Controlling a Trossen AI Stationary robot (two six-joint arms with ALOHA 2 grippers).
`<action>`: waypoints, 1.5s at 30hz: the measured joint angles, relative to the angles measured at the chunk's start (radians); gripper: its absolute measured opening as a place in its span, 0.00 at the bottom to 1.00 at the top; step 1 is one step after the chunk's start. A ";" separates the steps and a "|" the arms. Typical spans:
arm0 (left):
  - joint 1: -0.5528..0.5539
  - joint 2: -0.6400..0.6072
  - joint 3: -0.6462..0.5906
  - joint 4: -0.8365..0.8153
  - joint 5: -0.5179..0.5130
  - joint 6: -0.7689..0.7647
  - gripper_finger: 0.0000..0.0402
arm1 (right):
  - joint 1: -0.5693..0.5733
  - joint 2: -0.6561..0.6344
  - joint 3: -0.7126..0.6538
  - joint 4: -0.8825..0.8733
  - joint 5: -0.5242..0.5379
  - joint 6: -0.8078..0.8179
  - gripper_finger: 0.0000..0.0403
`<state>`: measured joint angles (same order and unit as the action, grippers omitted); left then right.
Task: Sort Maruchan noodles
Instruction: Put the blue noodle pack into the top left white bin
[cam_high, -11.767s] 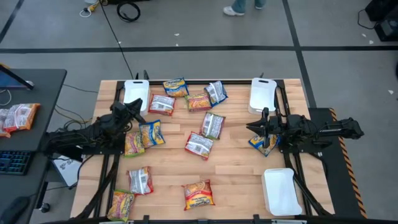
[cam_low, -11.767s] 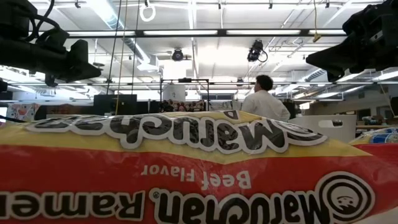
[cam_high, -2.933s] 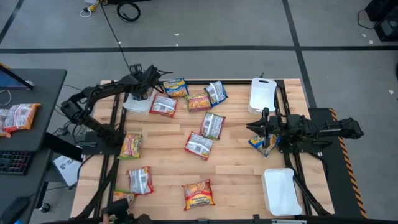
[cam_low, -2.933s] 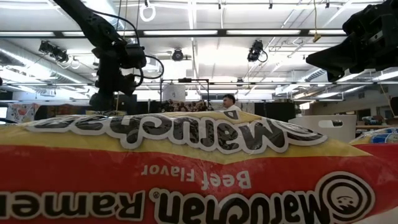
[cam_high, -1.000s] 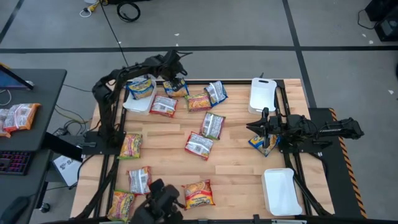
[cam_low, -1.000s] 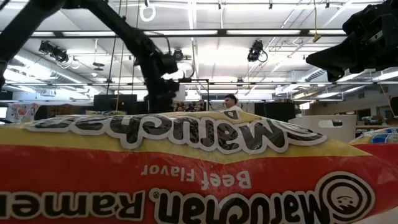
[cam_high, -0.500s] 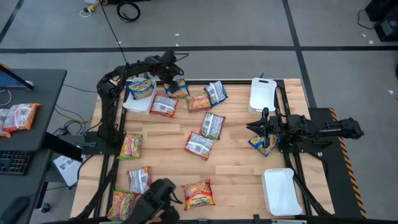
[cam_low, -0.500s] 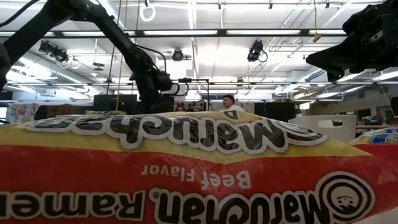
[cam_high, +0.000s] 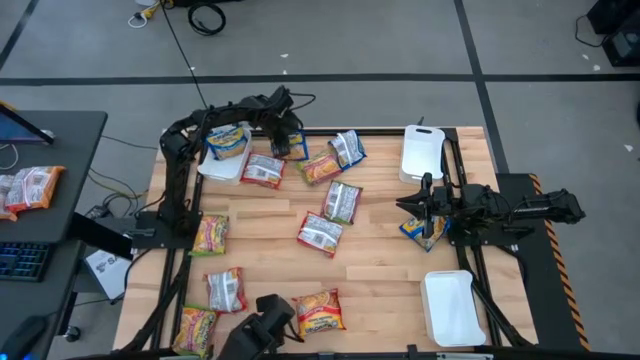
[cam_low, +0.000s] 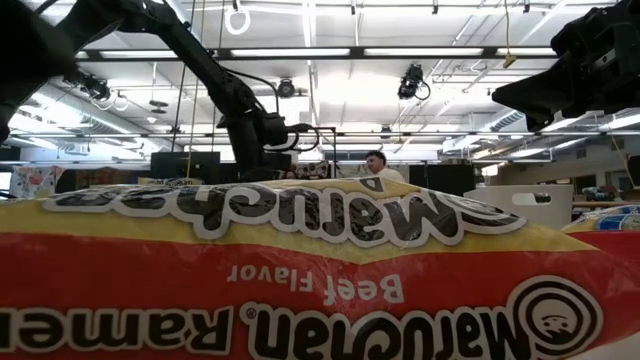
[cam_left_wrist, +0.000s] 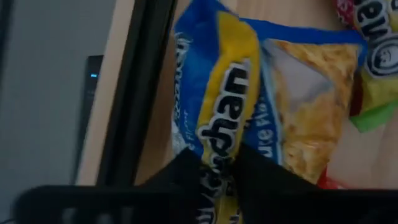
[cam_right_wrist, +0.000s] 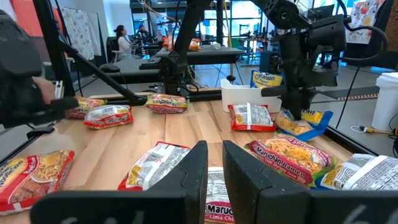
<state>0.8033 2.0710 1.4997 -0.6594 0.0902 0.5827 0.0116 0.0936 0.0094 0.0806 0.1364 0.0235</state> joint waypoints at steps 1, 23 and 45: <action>-0.012 -0.010 -0.001 -0.004 -0.030 0.010 0.14 | 0.000 0.000 0.000 0.000 0.000 0.000 0.14; -0.062 -0.602 -0.001 -0.745 -0.724 -0.233 0.03 | 0.000 0.000 0.000 0.000 0.000 0.000 0.14; -0.035 -0.491 -0.020 -0.753 -0.676 -0.307 0.03 | 0.000 0.000 0.000 0.000 0.000 0.000 0.14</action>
<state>0.7685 1.5803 1.4800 -1.4126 -0.5859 0.2760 0.0116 0.0936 0.0093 0.0803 0.1364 0.0235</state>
